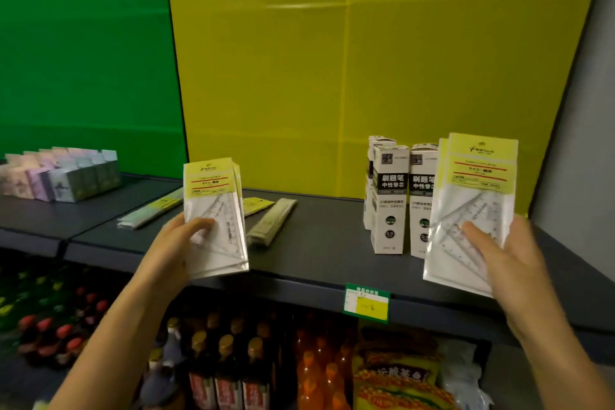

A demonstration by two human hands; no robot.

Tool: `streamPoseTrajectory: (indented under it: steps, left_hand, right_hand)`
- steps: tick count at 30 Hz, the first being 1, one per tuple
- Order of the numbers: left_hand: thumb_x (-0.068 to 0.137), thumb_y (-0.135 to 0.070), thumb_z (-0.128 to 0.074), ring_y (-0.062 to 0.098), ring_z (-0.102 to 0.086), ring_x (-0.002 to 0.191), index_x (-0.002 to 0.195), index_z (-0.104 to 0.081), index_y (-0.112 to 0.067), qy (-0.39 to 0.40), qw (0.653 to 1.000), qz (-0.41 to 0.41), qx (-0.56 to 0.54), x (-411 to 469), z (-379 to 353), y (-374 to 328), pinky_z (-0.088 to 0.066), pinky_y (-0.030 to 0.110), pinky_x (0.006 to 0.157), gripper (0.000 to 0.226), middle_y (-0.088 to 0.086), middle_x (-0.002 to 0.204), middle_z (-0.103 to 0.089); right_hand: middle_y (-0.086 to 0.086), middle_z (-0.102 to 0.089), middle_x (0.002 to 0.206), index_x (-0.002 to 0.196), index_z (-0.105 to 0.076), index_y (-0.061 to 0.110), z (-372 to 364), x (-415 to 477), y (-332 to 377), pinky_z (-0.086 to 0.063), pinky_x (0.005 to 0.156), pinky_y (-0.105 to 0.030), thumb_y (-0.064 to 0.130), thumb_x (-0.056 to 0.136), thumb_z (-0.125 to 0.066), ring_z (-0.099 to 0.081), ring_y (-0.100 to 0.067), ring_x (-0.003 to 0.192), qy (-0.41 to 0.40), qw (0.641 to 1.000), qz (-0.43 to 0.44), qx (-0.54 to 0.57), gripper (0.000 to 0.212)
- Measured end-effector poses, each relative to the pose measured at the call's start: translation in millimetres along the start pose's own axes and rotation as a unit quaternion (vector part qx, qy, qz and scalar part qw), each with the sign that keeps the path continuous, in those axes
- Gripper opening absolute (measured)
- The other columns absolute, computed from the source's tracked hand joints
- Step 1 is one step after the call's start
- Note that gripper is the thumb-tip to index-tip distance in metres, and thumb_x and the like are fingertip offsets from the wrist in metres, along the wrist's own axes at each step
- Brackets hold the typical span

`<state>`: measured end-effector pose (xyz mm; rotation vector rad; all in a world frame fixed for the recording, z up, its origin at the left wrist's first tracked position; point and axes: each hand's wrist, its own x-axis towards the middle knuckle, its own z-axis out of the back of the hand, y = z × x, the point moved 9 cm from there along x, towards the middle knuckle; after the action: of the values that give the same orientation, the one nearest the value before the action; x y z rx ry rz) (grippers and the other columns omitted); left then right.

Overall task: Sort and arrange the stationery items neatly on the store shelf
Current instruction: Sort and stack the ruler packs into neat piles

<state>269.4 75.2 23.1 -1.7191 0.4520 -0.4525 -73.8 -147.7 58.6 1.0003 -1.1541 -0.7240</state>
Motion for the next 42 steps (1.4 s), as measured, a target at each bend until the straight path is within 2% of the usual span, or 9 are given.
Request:
streamPoseTrajectory:
  steps: [4, 8, 14, 19, 23, 27, 35, 39, 42]
  left_hand:
    - [0.088, -0.004, -0.047, 0.025, -0.061, 0.069, 0.088, -0.056, -0.016, -0.017, 1.000, 0.001, 0.013, 7, 60, -9, -0.054, 0.024, 0.040, 0.015, 0.009, 0.084, -0.063]
    - [0.088, -0.003, -0.045, 0.024, -0.060, 0.069, 0.084, -0.056, -0.016, -0.015, 0.999, -0.003, 0.038, 12, 114, -18, -0.055, 0.024, 0.044, 0.017, 0.009, 0.084, -0.063]
    - [0.087, -0.003, -0.045, 0.024, -0.056, 0.062, 0.089, -0.057, -0.010, -0.024, 0.997, -0.001, 0.074, 25, 184, -28, -0.050, 0.024, 0.044, 0.014, 0.009, 0.077, -0.061]
    - [0.087, -0.002, -0.045, 0.025, -0.059, 0.067, 0.085, -0.057, -0.011, 0.007, 0.995, 0.005, 0.100, 49, 208, -33, -0.048, 0.032, 0.060, 0.015, 0.010, 0.083, -0.063]
    - [0.089, -0.003, -0.048, 0.024, -0.062, 0.075, 0.100, -0.055, -0.007, 0.053, 0.992, -0.001, 0.118, 74, 205, -34, -0.050, 0.032, 0.063, 0.013, 0.009, 0.090, -0.065]
    - [0.089, -0.006, -0.052, 0.021, -0.065, 0.076, 0.101, -0.053, -0.009, 0.111, 0.985, -0.001, 0.135, 104, 180, -30, -0.055, 0.029, 0.061, 0.012, 0.007, 0.093, -0.066]
    - [0.090, -0.004, -0.051, 0.017, -0.063, 0.076, 0.107, -0.050, -0.010, 0.219, 0.962, -0.011, 0.163, 158, 89, -23, -0.057, 0.021, 0.055, 0.018, 0.008, 0.099, -0.063]
    - [0.087, -0.001, -0.054, 0.027, -0.062, 0.092, 0.114, -0.049, -0.003, 0.230, 0.952, -0.022, 0.202, 182, 48, -12, -0.054, 0.036, 0.079, 0.027, 0.015, 0.113, -0.062]
    - [0.086, -0.002, -0.054, 0.025, -0.058, 0.098, 0.124, -0.042, 0.000, 0.241, 0.942, -0.027, 0.231, 192, 25, 2, -0.050, 0.039, 0.087, 0.040, 0.016, 0.117, -0.058]
  right_hand:
    - [0.005, -0.054, 0.110, 0.119, -0.044, 0.019, -23, -20, 25, -0.042, 0.092, -0.043, 0.024, 0.089, -0.055, -0.051, -0.019, 0.102, -0.076, 0.995, 0.047, -0.034, 0.032]
    - [0.003, -0.053, 0.111, 0.121, -0.044, 0.016, -53, -44, 42, -0.042, 0.085, -0.036, 0.023, 0.089, -0.056, -0.052, -0.019, 0.100, -0.128, 0.989, 0.071, -0.034, 0.035]
    - [-0.001, -0.054, 0.114, 0.122, -0.044, 0.014, -144, -69, 52, -0.038, 0.084, -0.033, 0.021, 0.090, -0.055, -0.051, -0.019, 0.103, -0.055, 0.996, 0.067, -0.038, 0.035]
    - [-0.009, -0.052, 0.119, 0.117, -0.042, 0.009, -204, -69, 54, -0.034, 0.085, -0.034, 0.025, 0.090, -0.053, -0.048, -0.027, 0.112, -0.019, 0.995, 0.049, -0.080, 0.034]
    - [-0.002, -0.047, 0.114, 0.118, -0.040, 0.007, -240, -60, 55, -0.031, 0.083, -0.030, 0.024, 0.090, -0.052, -0.044, -0.016, 0.106, -0.002, 0.996, 0.034, -0.083, 0.035]
    - [-0.012, -0.051, 0.104, 0.104, -0.041, 0.004, -269, -44, 49, -0.034, 0.073, -0.033, 0.026, 0.090, -0.051, -0.050, -0.028, 0.097, 0.005, 0.995, 0.018, -0.096, 0.028]
    - [-0.011, -0.053, 0.111, 0.119, -0.044, 0.005, -310, 3, 27, -0.038, 0.064, -0.030, 0.019, 0.092, -0.046, -0.051, -0.025, 0.092, 0.013, 0.995, -0.034, -0.097, 0.031]
    - [-0.013, -0.052, 0.123, 0.124, -0.040, 0.007, -328, 23, 13, -0.038, 0.059, -0.026, 0.017, 0.093, -0.044, -0.050, -0.022, 0.095, 0.031, 0.993, -0.058, -0.102, 0.034]
    - [-0.011, -0.051, 0.128, 0.126, -0.037, 0.009, -342, 31, 0, -0.042, 0.081, -0.031, 0.017, 0.093, -0.044, -0.050, -0.022, 0.105, 0.048, 0.991, -0.084, -0.091, 0.035]
